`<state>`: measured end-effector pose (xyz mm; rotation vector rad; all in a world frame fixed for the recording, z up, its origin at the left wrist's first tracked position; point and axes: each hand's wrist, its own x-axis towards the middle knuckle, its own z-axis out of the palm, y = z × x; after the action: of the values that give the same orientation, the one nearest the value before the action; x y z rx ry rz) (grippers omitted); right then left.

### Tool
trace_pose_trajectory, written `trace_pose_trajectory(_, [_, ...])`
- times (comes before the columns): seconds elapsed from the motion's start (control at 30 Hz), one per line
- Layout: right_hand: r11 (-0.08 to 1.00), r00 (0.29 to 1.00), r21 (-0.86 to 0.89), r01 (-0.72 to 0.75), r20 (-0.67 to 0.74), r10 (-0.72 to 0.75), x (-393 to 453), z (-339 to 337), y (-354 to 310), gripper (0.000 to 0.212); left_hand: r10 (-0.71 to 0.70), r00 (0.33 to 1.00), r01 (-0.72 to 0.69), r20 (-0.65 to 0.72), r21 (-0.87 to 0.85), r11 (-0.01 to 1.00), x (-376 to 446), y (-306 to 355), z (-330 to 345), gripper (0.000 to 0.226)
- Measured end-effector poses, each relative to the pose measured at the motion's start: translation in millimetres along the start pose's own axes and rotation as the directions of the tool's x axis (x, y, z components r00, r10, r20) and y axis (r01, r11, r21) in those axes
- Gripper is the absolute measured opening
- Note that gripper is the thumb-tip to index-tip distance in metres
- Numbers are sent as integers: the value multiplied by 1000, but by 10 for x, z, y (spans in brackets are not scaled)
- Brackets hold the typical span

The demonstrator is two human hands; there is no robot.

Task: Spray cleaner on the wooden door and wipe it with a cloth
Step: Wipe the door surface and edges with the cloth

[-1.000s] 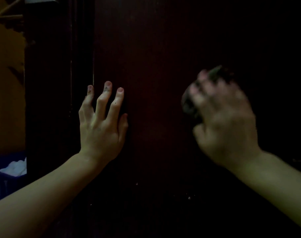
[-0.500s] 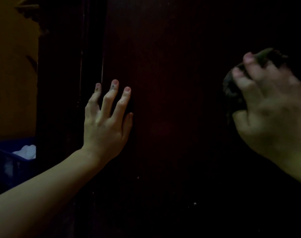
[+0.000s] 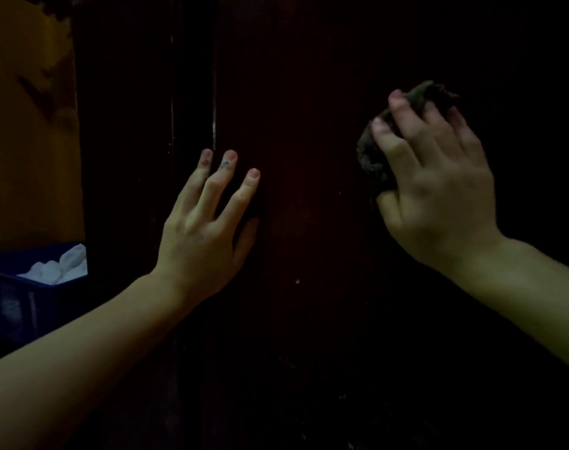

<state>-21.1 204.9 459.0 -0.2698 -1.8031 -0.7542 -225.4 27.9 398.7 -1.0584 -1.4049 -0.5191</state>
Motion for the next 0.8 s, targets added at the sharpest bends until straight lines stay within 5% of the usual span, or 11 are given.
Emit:
trace_pose_trajectory(0.07, [998,999,23,54,1,-54,-146,120,-332,68,34,999,-34,-6,-25,999,-129,-44,25,46])
trace_pose_trajectory(0.13, [959,956,58,276,87,-280,-525,252,-688,69,54,998,-55,-21,-49,997,-211,-60,62,45])
trace_pose_trajectory(0.3, [764,718,91,639,287,-635,-967,327,-943,57,55,995,-65,-81,-126,990,-297,-63,108,41])
trace_pose_trajectory(0.37, [806,782,56,590,210,-587,-707,293,-804,61,57,994,-71,-95,-150,986,-343,-85,110,39])
trace_pose_trajectory(0.47, [970,966,1,245,81,-244,-241,225,-657,67,51,994,-67,-95,-174,982,-401,-82,80,41])
trace_pose_trajectory(0.57, [998,997,6,58,54,-58,-217,261,-911,68,1,999,-7,-33,-195,981,-526,-61,10,42])
trace_pose_trajectory(0.67, [954,946,53,295,127,-299,-714,415,-1351,70,-91,996,93,14,-171,981,-799,-41,-56,45])
trace_pose_trajectory(0.8, [815,759,135,563,305,-575,-1382,525,-1670,59,-233,966,253,115,-204,946,-1274,49,-127,60])
